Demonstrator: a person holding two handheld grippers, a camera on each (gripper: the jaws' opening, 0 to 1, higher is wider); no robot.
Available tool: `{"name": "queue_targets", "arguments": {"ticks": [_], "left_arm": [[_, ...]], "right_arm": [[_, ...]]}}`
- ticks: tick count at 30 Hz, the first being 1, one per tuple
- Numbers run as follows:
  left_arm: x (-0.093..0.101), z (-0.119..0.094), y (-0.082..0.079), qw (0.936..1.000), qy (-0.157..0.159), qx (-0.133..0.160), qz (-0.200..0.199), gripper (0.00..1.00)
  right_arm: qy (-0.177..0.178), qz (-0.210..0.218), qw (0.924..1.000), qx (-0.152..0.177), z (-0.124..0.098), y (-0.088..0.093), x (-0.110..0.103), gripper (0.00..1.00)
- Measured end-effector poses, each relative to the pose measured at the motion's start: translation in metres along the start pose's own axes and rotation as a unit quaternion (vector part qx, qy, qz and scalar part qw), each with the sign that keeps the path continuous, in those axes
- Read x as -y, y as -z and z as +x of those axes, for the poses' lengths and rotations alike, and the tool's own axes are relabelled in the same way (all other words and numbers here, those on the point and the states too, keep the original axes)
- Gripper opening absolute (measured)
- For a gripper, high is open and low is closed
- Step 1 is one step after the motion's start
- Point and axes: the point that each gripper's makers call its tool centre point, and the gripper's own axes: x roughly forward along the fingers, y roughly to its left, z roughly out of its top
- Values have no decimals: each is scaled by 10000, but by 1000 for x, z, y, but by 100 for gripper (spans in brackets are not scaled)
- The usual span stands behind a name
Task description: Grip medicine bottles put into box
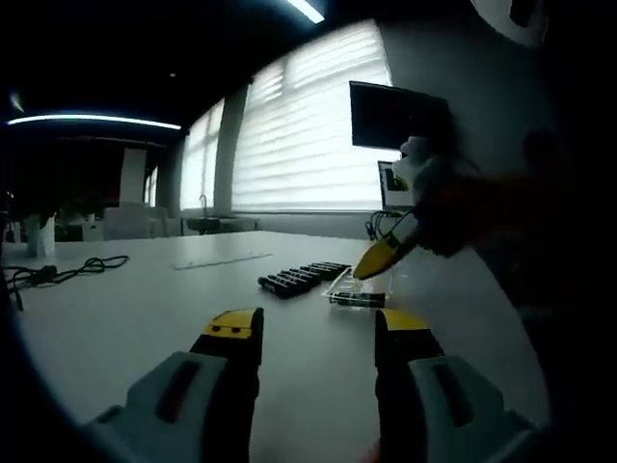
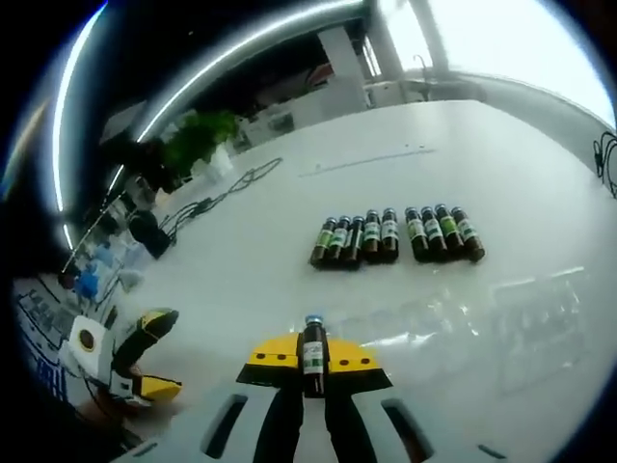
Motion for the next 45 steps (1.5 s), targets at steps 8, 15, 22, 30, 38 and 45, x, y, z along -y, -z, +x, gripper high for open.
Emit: {"name": "queue_targets", "arguments": {"ticks": [8,15,22,30,38,45], "left_arm": [[14,1,3,9990,351,-73,275,42],[-5,0,-2,9999,93,76,-113,40],[-1,0,1,9995,277,16,-160,46],[6,2,2,9978,592,57,-281,47],[6,1,0,9981,551,110,-264,43],[7,0,-1,9980,562,129,-251,45]], "right_arm": [[177,-906,9957,93,4,-2,2,4],[167,-1153,9932,49,12,2,-9,3],[530,-1861,9811,19,10,8,-1,3],[469,-1865,9813,-78,7,14,-6,1],[504,-1628,9853,-96,6,15,-4,0],[640,-1217,9904,-170,9,21,-2,0]]}}
